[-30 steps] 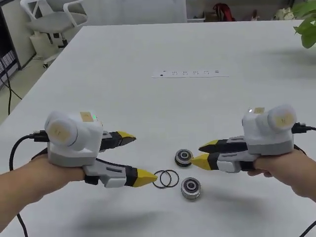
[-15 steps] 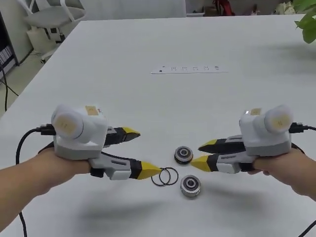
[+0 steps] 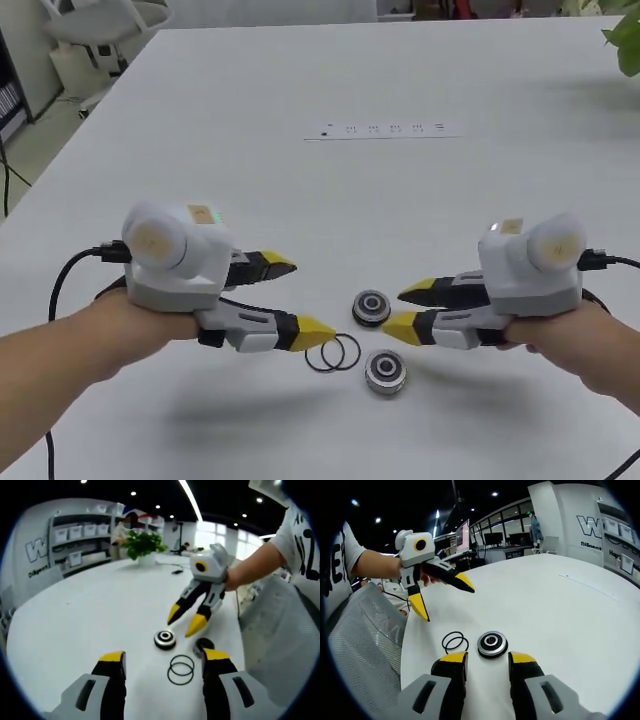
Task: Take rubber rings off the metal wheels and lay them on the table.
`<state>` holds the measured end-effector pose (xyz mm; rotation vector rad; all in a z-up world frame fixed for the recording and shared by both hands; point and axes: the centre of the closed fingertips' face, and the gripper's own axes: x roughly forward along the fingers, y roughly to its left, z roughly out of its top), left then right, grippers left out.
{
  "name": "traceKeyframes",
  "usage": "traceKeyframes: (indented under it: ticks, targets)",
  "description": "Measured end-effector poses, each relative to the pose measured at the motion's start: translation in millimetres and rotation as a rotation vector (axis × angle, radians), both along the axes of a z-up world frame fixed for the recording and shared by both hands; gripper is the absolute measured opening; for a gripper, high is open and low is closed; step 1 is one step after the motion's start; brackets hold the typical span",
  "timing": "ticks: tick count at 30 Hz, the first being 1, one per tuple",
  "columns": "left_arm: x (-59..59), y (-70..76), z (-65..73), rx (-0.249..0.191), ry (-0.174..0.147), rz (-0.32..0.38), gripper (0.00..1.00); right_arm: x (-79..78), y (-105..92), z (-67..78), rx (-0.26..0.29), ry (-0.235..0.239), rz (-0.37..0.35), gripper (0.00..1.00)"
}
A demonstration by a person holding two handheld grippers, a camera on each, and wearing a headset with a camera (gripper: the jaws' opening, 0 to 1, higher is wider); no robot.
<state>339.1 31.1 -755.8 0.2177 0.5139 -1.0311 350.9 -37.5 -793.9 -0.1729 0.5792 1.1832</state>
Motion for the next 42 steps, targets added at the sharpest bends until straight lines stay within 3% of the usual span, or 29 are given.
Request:
traceKeyframes:
  ticks: [28, 42]
  targets:
    - [13.6, -28.2, -18.2, 0.003, 0.032, -0.064, 0.46, 4.7, 6.5, -10.0, 0.001, -0.011, 0.027, 0.3]
    - [16.0, -45.2, -24.6, 0.003, 0.024, -0.087, 0.36, 2.3, 6.9, -13.3, 0.007, -0.007, 0.037, 0.3]
